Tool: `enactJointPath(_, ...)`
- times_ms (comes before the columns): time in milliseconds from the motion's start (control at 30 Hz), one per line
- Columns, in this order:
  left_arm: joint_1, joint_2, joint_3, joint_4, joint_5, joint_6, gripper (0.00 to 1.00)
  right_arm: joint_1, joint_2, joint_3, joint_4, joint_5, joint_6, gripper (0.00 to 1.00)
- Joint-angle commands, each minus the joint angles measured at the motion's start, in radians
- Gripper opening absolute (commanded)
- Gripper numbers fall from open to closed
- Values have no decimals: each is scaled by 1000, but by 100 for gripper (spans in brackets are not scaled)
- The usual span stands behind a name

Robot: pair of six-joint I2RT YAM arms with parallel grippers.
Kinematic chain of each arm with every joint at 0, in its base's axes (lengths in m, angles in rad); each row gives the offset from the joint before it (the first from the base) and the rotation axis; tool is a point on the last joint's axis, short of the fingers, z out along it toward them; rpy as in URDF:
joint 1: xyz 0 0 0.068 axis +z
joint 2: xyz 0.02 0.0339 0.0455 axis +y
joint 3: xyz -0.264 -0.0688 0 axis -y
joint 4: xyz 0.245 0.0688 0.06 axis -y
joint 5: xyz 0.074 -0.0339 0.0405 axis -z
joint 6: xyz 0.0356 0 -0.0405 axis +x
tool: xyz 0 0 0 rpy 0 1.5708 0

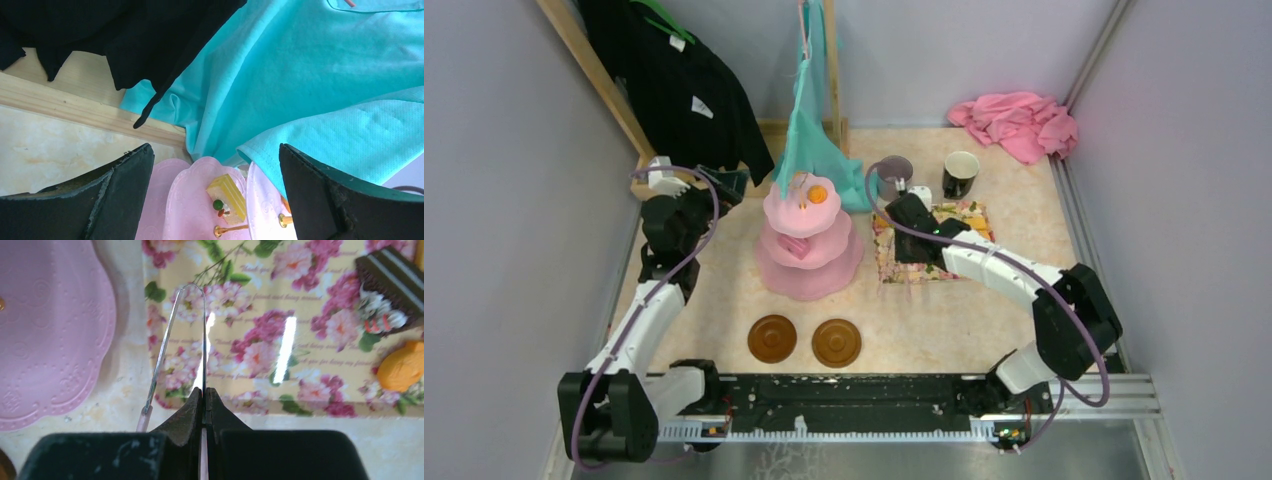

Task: Serve the afternoon tea
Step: Place the clamp at the center of the board.

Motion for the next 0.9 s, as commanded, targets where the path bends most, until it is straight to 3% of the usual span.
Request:
enactJointPath(0,-8,-37,-10,5,-6,18,99,113,-63,-2,-32,187,278,0)
enactJointPath(233,-12,-50,-11,14,6,7,99,276,-71,50,-328,420,923,0)
enactJointPath(367,-10,-54,-17,24,15,-6,99,332,-23,99,-557,366,1303,0)
enactJointPath(533,-11,-59,-23,35,31,-24,99,426,6,61,-565,254,1597,0)
enactJointPath(667,-11,-76,-26,38,31,-25,99,539,72,126,-629,299,1736,0)
enactJointPath(867,-12,-93,-36,48,32,-34,99,618,164,180,-608,295,1790,0)
